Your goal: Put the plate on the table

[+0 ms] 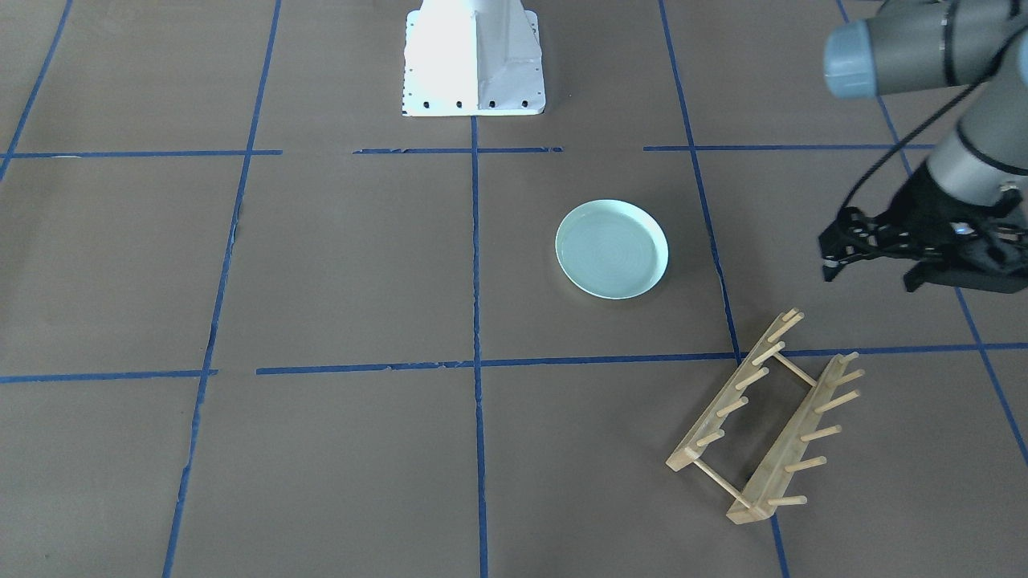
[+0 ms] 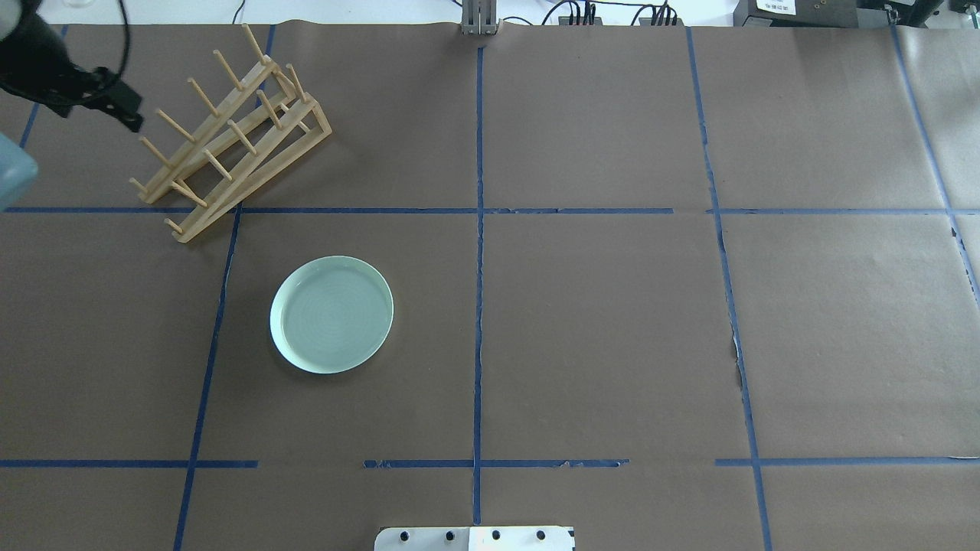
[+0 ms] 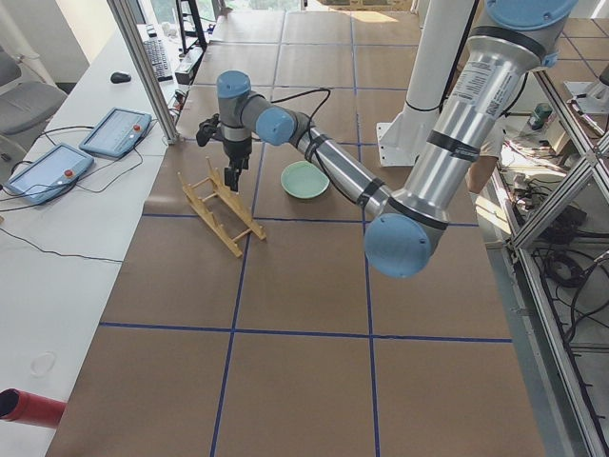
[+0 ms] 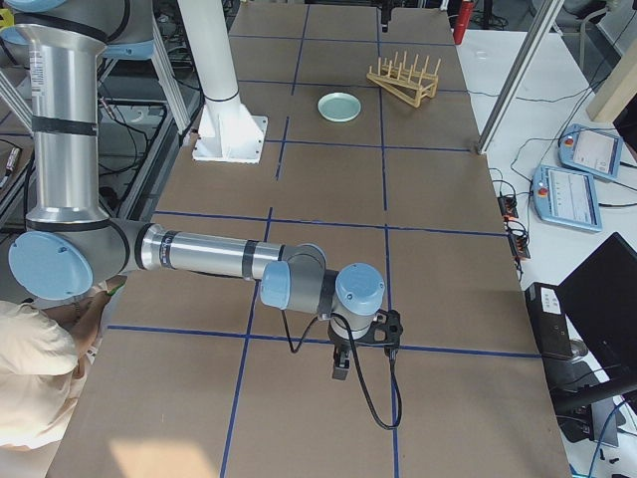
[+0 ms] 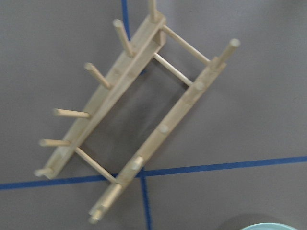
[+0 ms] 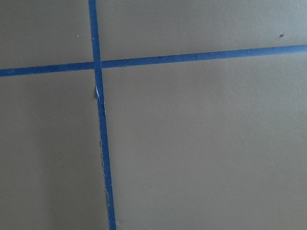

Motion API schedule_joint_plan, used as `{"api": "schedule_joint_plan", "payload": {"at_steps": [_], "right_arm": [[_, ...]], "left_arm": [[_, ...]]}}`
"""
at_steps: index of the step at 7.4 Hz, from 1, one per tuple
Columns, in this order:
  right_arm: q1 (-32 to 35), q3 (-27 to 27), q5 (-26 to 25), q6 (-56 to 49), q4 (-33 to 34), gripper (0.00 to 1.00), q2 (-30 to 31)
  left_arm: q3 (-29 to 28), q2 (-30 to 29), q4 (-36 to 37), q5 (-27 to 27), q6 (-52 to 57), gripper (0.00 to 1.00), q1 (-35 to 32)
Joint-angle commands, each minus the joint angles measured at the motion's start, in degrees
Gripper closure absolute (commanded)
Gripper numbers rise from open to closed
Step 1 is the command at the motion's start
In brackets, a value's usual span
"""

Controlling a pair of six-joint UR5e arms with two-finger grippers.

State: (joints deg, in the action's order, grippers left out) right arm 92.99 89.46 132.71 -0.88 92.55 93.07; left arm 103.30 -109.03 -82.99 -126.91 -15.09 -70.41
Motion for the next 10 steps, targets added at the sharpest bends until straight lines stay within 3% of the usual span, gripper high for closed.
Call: {"api": "schedule_joint_plan", "payload": {"at_steps": [1,3,4,6,10], "right_arm": [[0.0,-0.07,0.0,0.0,0.0,0.0,0.0],[0.0,-0.07,0.0,0.0,0.0,0.0,0.0],[0.0,-0.07,0.0,0.0,0.0,0.0,0.0],[0.0,0.01,0.0,0.0,0.0,0.0,0.0],[0.0,0.01,0.0,0.0,0.0,0.0,0.0]], "left_arm": [[-1.61,13.17,-2.25,-2.71,21.62,0.0,-12.25],[-4.76,23.72,-7.01,-4.39,22.21,0.0,-18.68],[-7.21,24.73,-7.1,-4.75,22.82,0.0,-19.24],[-6.89,25.53,-6.41,-4.67,22.48,0.0,-23.26],[-6.02,24.57,-6.66,-4.66,22.12,0.0,-23.55]]}}
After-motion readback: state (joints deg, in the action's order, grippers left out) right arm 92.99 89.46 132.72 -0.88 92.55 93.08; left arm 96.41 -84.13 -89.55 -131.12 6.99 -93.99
